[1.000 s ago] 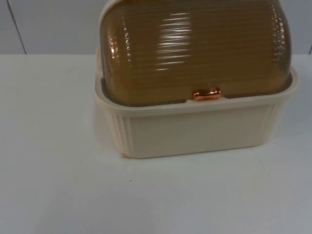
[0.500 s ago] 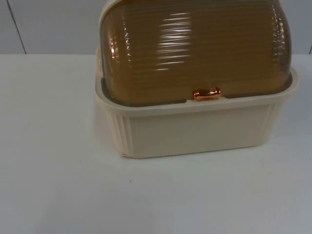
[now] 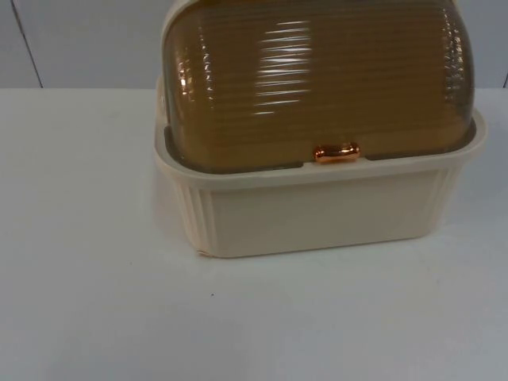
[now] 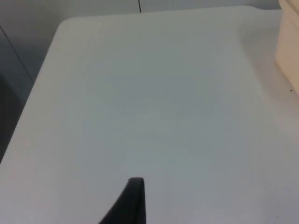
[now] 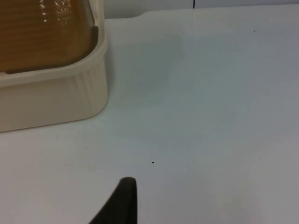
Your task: Open the box lid with the left hand, place the block into the box with the right hand, then close the box lid with the left hand.
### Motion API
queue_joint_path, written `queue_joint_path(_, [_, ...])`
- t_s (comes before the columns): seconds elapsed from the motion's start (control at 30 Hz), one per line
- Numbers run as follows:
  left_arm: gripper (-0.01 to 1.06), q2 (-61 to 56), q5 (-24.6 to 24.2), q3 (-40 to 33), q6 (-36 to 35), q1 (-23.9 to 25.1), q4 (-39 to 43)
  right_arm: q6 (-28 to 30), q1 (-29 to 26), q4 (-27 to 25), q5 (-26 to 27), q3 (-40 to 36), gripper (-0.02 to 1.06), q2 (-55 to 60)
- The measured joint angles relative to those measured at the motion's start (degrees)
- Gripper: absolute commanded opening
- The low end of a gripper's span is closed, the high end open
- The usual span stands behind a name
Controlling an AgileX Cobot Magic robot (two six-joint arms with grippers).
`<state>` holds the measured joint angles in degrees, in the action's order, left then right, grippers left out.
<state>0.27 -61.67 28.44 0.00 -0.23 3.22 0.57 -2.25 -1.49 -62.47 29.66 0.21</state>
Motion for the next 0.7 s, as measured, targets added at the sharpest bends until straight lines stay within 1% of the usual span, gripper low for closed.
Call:
queue_joint_path(0.1, [1.05,0.00,0.00,0.00,0.00,1.37,0.00,-0.10,2.12,-0.11,0.00,0.00,1.01,0.00])
queue_joint_path(0.27, [1.05,0.00,0.00,0.00,0.00,3.94,0.00,-0.10,3.89,-0.11,0.00,0.00,1.01,0.00])
queue_joint_path(0.7, [1.05,0.00,0.00,0.00,0.00,4.20,0.25,-0.10,4.93,-0.11,0.04,0.00,1.01,0.00])
